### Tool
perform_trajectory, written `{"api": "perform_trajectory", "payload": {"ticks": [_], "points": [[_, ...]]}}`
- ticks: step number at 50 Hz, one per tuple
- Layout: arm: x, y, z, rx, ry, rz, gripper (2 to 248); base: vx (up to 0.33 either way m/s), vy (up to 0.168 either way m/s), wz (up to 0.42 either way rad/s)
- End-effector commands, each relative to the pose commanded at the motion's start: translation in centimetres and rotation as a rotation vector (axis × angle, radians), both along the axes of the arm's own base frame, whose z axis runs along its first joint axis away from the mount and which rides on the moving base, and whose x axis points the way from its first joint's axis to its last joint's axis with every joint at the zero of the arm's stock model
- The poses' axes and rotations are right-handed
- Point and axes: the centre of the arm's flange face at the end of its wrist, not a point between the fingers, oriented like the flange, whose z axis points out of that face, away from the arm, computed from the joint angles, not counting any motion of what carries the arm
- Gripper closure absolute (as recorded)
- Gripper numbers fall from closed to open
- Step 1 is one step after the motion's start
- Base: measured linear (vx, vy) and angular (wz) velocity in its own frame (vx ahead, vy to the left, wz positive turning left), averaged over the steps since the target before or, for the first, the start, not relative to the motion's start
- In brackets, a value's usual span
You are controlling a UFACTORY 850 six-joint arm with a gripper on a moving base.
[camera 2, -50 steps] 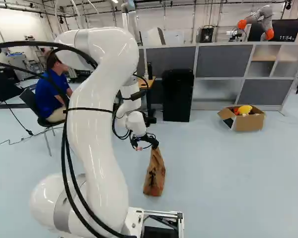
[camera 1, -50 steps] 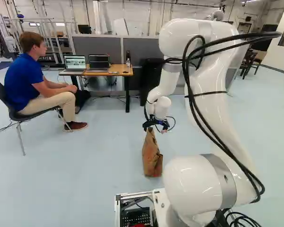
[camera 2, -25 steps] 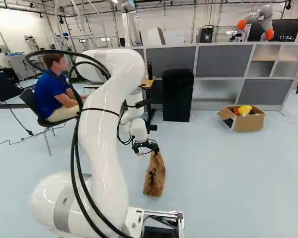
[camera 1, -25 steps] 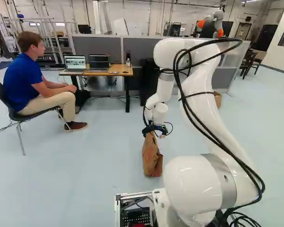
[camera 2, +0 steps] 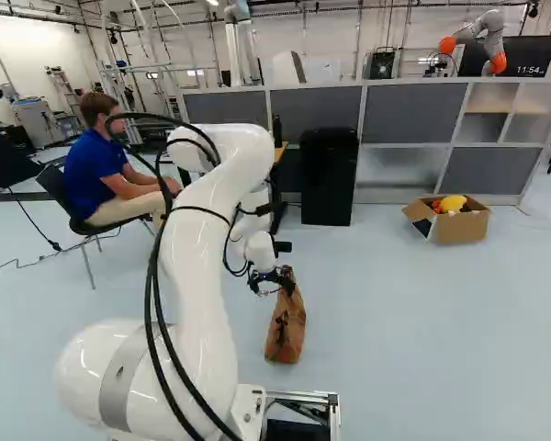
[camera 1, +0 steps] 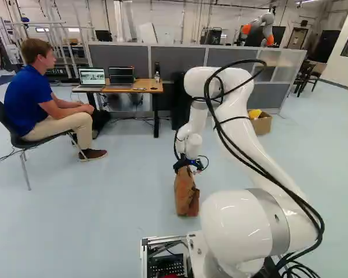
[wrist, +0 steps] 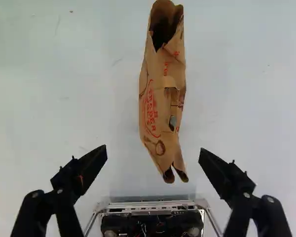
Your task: Pick up the grocery bag from the ground
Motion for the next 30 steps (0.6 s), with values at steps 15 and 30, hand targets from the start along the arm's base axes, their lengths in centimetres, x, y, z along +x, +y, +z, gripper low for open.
{"api": "perform_trajectory", "payload": {"ticks": [15,30], "points": [[1.2,0.0,-4.2,0.001,0.014,0.001,3,0.000,0.000,0.000],[2.3,-0.3,-8.5,0.001,0.021,-0.004,3,0.000,0.000,0.000]]}}
